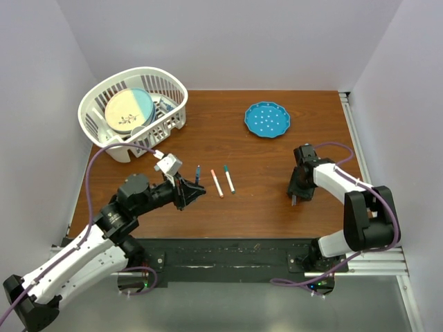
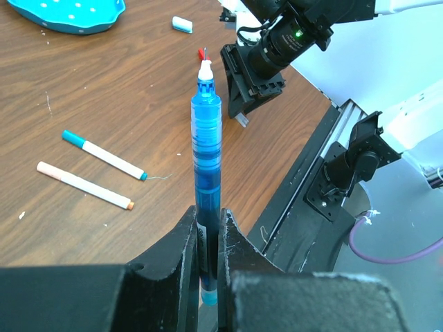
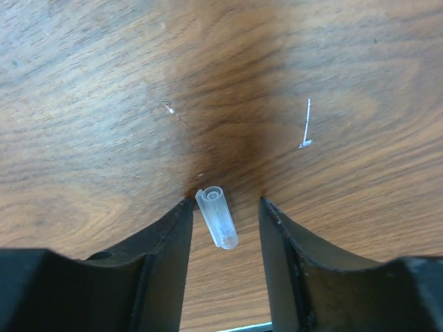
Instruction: Insert the pens into the pen caps
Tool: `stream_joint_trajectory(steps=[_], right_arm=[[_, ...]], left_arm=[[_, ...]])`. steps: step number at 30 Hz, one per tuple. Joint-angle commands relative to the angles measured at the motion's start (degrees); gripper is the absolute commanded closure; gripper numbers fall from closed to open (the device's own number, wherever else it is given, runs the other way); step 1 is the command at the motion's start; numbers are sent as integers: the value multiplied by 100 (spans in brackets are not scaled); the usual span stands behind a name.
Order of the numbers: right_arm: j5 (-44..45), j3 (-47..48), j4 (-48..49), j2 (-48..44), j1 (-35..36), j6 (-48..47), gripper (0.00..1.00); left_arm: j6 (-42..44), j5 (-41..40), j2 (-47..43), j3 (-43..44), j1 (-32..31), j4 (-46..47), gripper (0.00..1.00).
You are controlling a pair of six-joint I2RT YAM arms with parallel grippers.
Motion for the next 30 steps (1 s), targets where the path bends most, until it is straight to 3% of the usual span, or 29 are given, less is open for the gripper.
stream_joint_trajectory(steps=[1, 12, 16, 30], right_arm=[[-133, -73, 259, 359, 70, -257, 58], [-150, -195, 426, 395, 782, -196, 85], [-309, -353, 602, 211, 870, -143, 89], [-994, -547, 1103, -1300, 976, 24, 98]], left_arm=[[21, -30, -79, 23, 41, 32, 100], [-268, 295, 263, -100, 40, 453, 100], [-400, 374, 483, -205, 23, 699, 100], [-1315, 805, 2073, -1119, -267, 2967, 100]])
